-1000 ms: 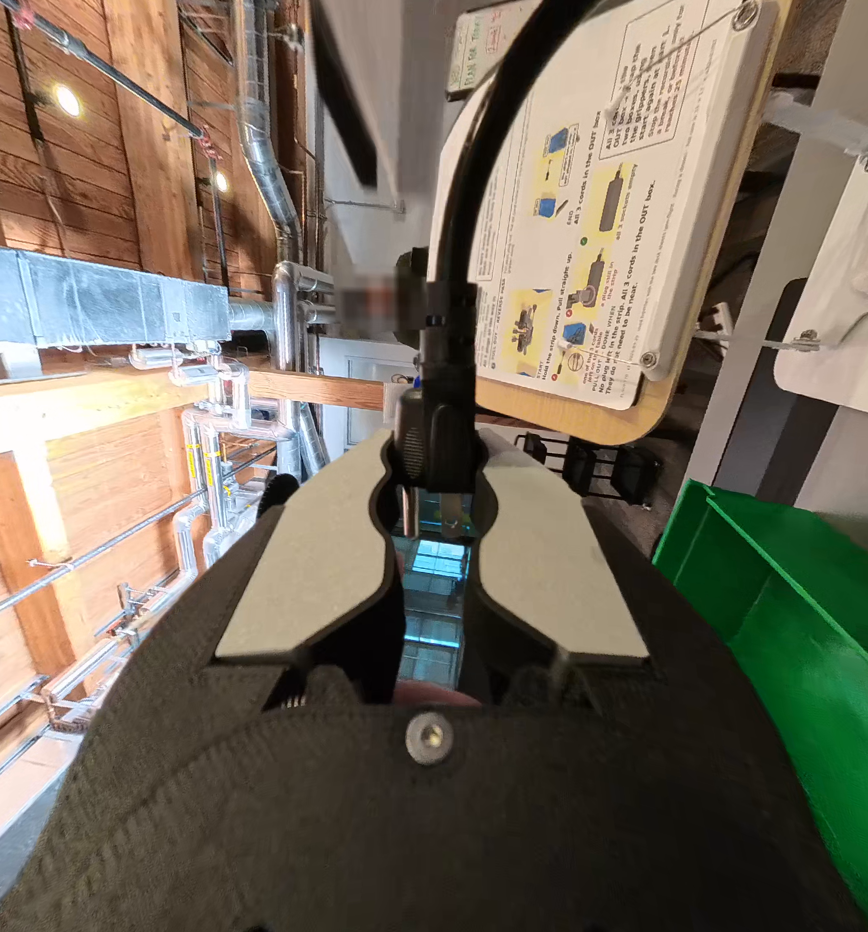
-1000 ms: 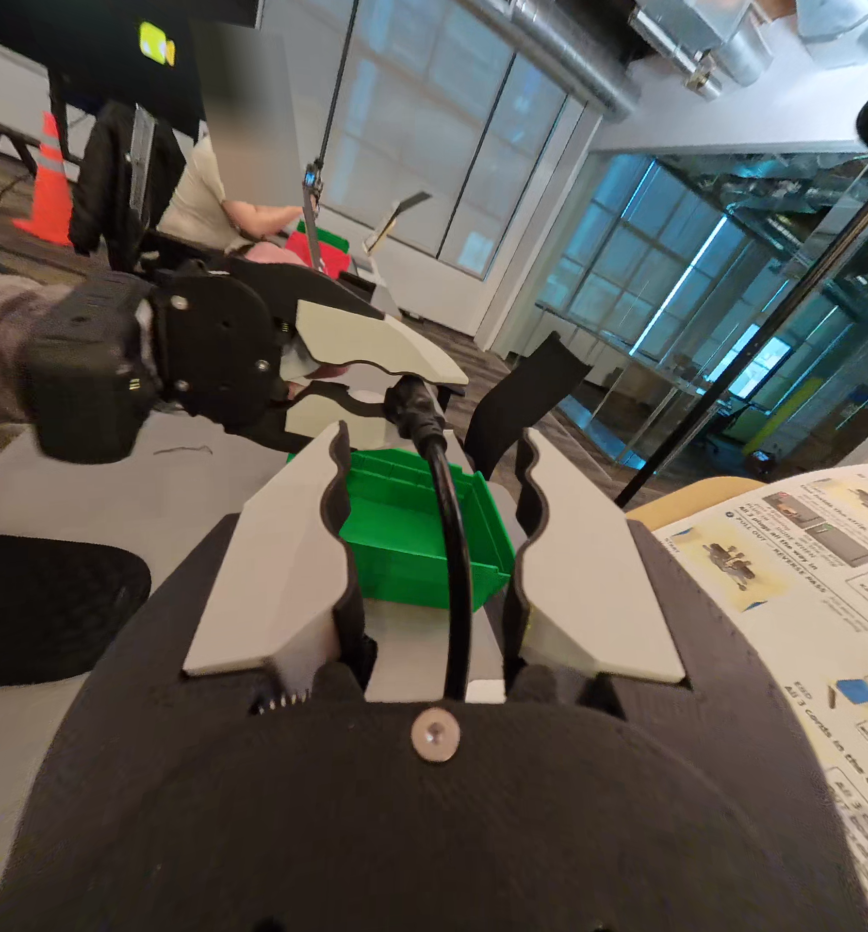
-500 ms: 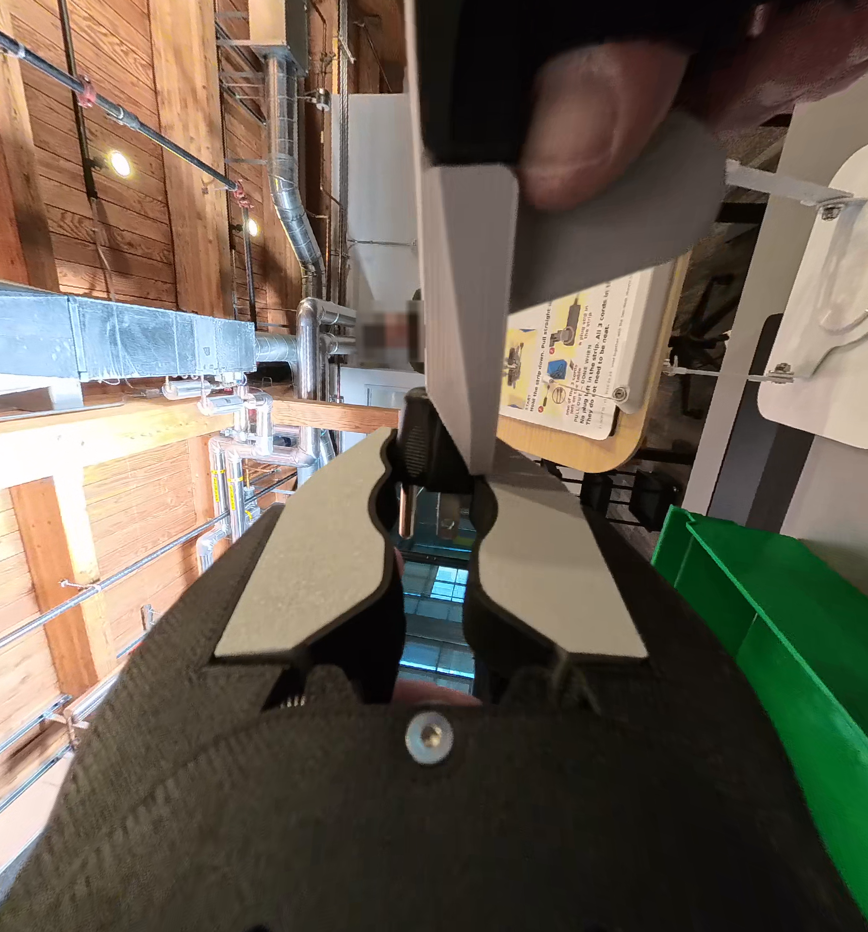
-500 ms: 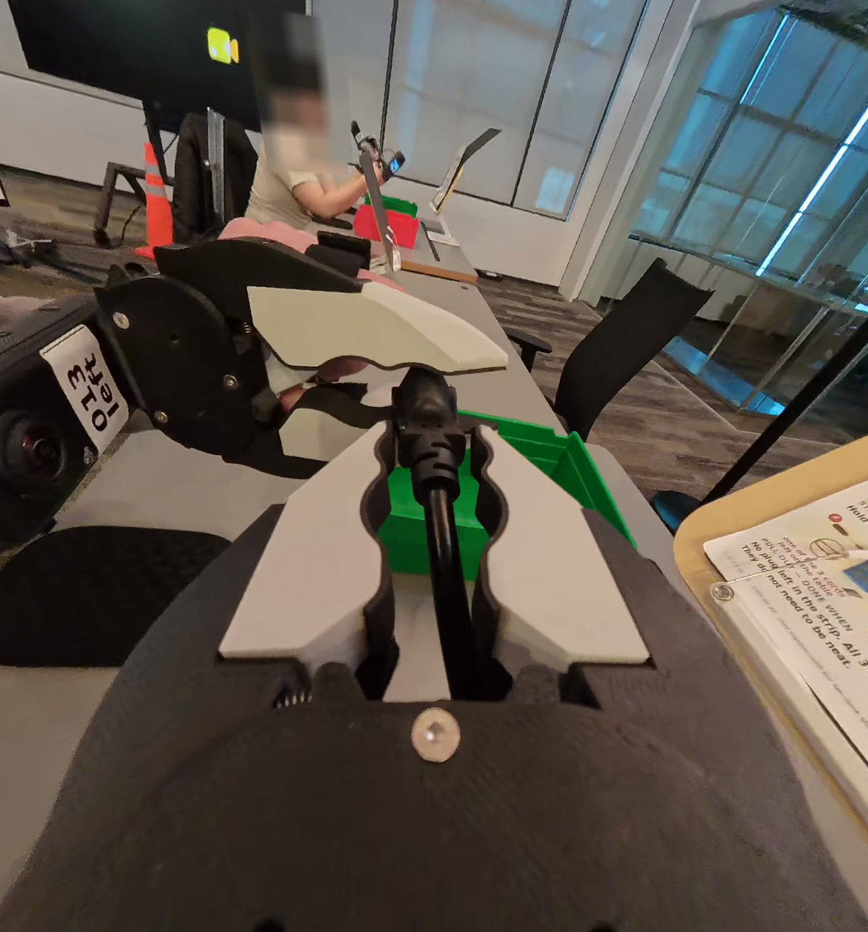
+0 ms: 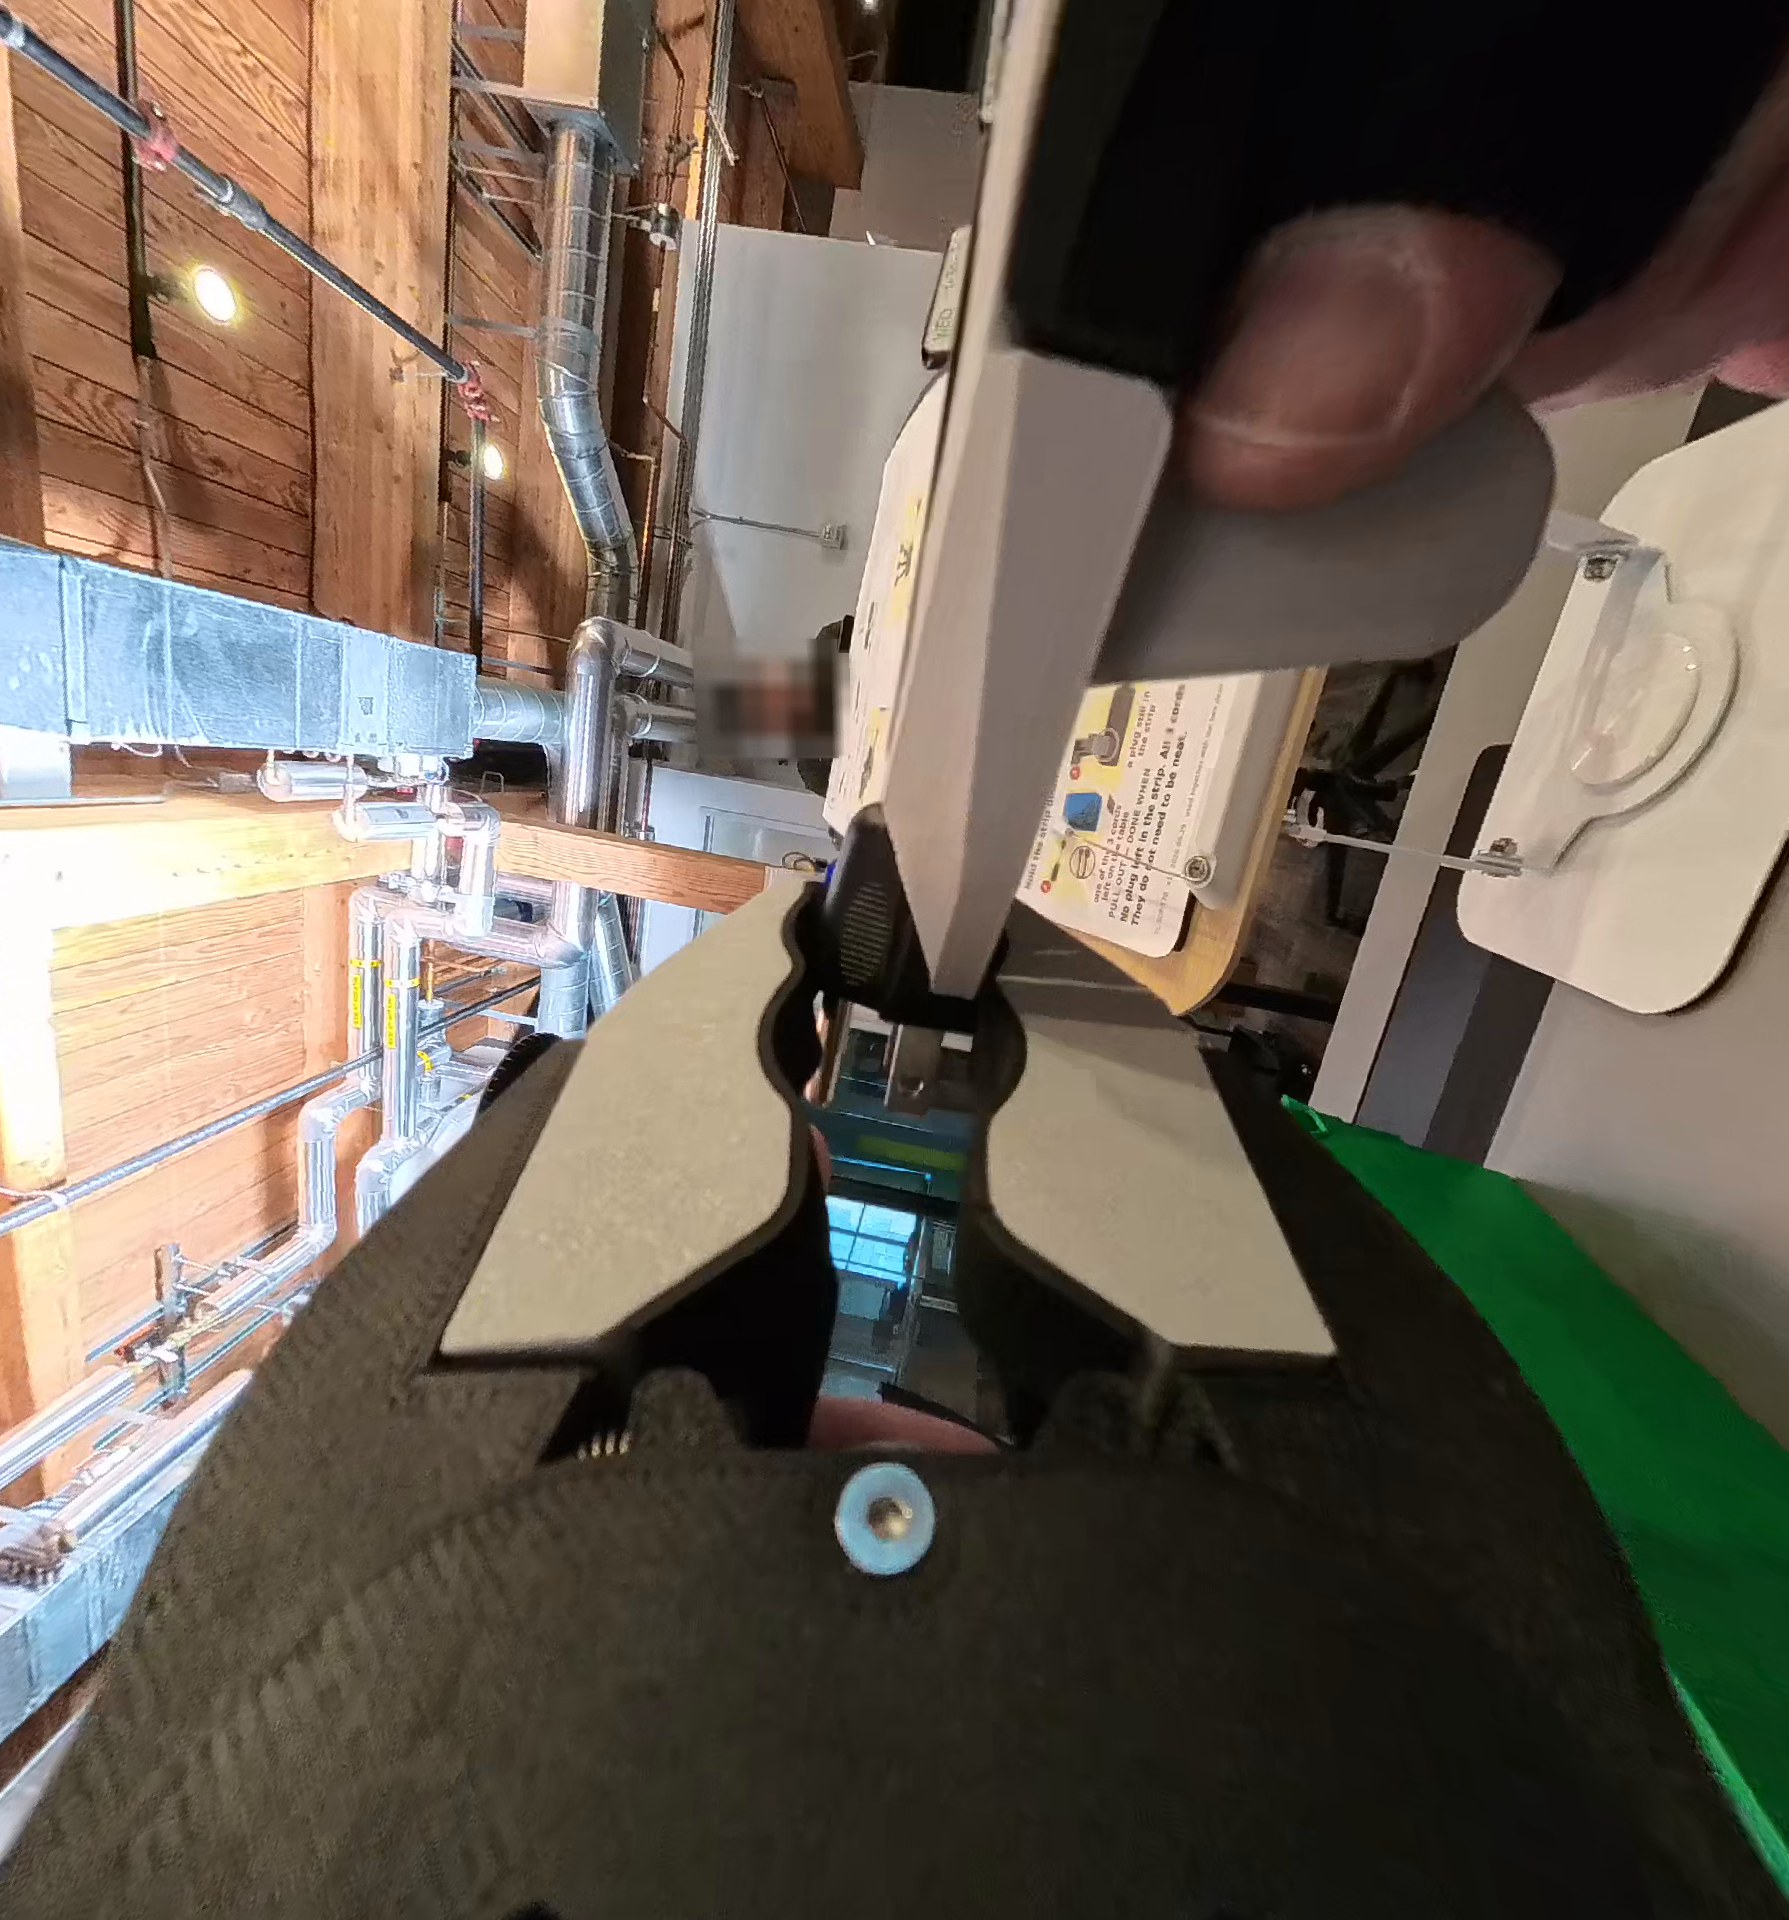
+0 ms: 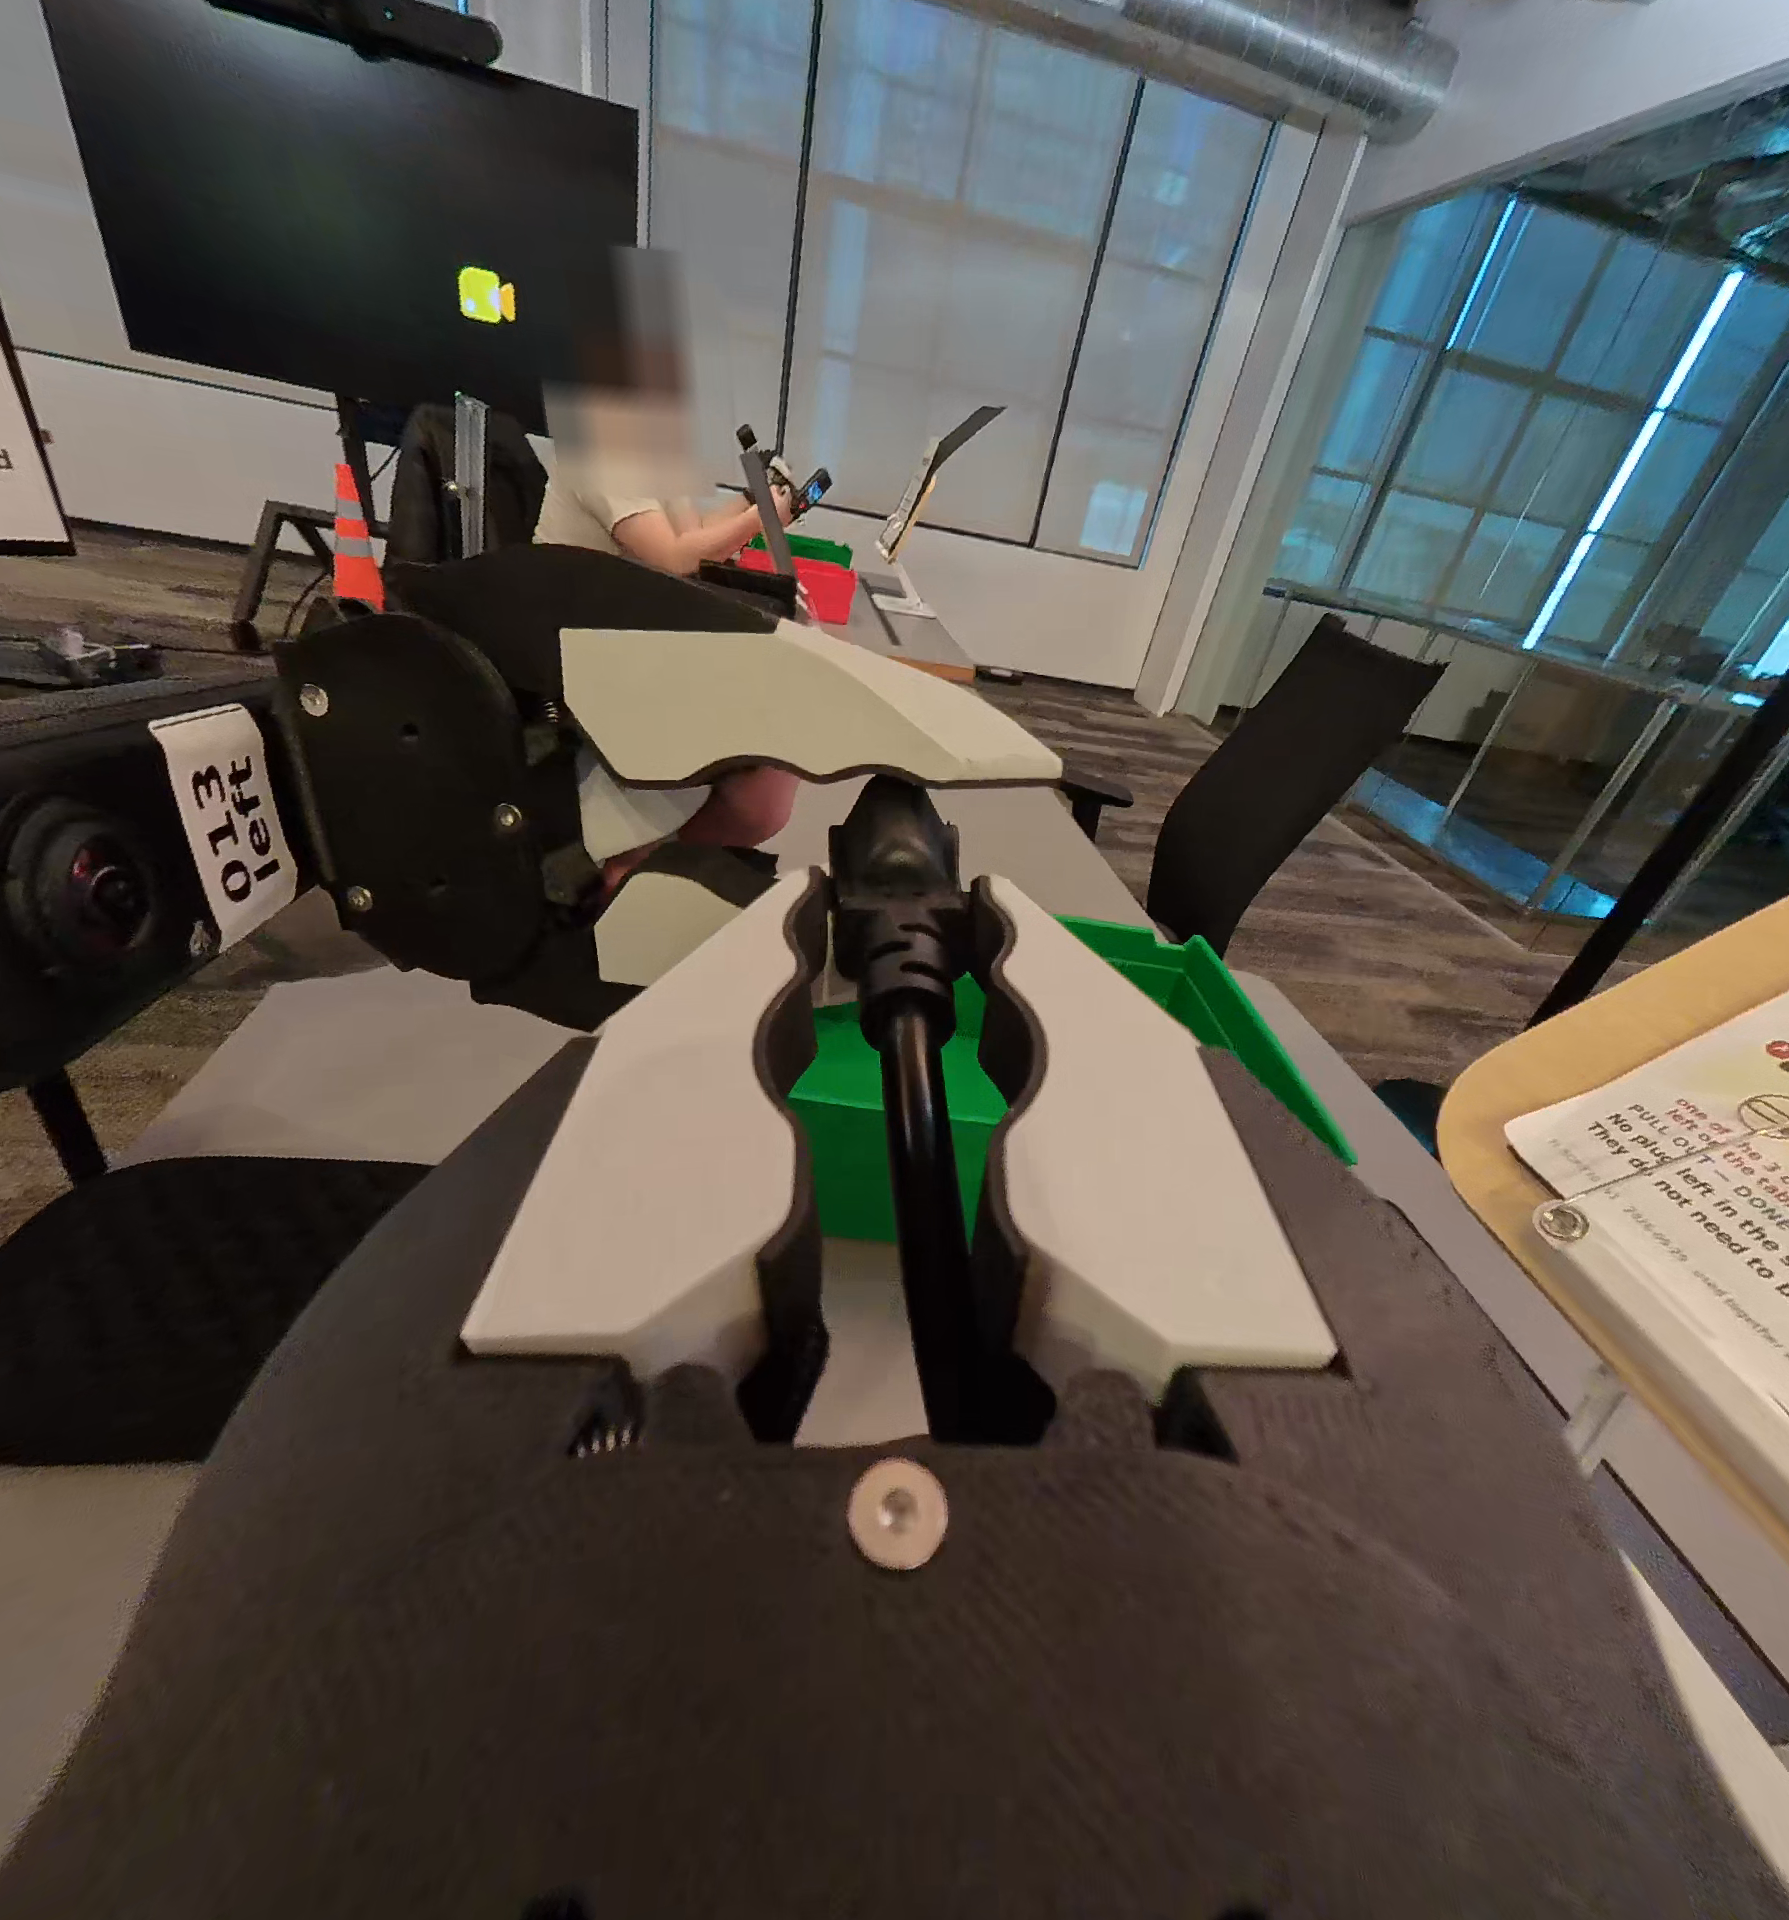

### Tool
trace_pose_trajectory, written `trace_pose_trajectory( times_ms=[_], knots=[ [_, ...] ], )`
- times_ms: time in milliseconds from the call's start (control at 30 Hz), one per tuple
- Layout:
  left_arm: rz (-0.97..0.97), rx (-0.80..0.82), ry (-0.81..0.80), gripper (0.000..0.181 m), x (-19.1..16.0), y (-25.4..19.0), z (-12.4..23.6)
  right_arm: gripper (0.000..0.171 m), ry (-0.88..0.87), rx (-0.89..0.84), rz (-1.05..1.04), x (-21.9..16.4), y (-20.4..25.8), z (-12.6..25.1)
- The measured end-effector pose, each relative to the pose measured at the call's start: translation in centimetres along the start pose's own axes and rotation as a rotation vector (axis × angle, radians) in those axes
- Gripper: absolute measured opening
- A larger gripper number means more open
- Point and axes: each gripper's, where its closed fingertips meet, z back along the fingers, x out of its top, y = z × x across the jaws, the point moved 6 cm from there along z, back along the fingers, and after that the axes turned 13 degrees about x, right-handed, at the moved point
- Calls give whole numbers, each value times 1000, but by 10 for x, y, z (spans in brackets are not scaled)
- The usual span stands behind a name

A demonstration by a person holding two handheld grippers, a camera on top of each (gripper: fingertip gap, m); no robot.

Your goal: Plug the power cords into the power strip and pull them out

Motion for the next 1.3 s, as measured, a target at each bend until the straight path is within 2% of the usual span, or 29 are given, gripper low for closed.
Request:
trace_pose_trajectory(
  times_ms=[267, 400, 467, 567, 700, 867, 967, 1100, 1300],
  knots=[
    [59, -8, 5, 24, 3, -5, -2, 23, 11, -50, 51, -5, 0, 3],
    [112, -62, 2, 27, 4, -3, -3, 23, 6, -49, 33, -3, -1, 7],
    [141, -72, 20, 37, 0, 3, -2, 23, 6, -66, 28, 2, -4, 13],
    [196, -80, 57, 42, -12, 16, 4, 23, -34, -64, -11, 11, -10, 28],
    [305, -95, 122, 38, -32, 24, 12, 22, -56, -59, -24, 31, -8, 45],
    [416, -183, 146, 36, -37, 14, 17, 22, -70, -65, -1, 78, 3, 73],
    [489, -276, 135, 35, -27, 0, 15, 22, -66, -85, 17, 114, 13, 100],
    [579, -501, 109, 35, -3, -39, 14, 22, 0, -140, 77, 150, 29, 134],
    [696, -868, 130, 46, 34, -123, 18, 22, 104, -225, 103, 161, 46, 170]
  ],
)
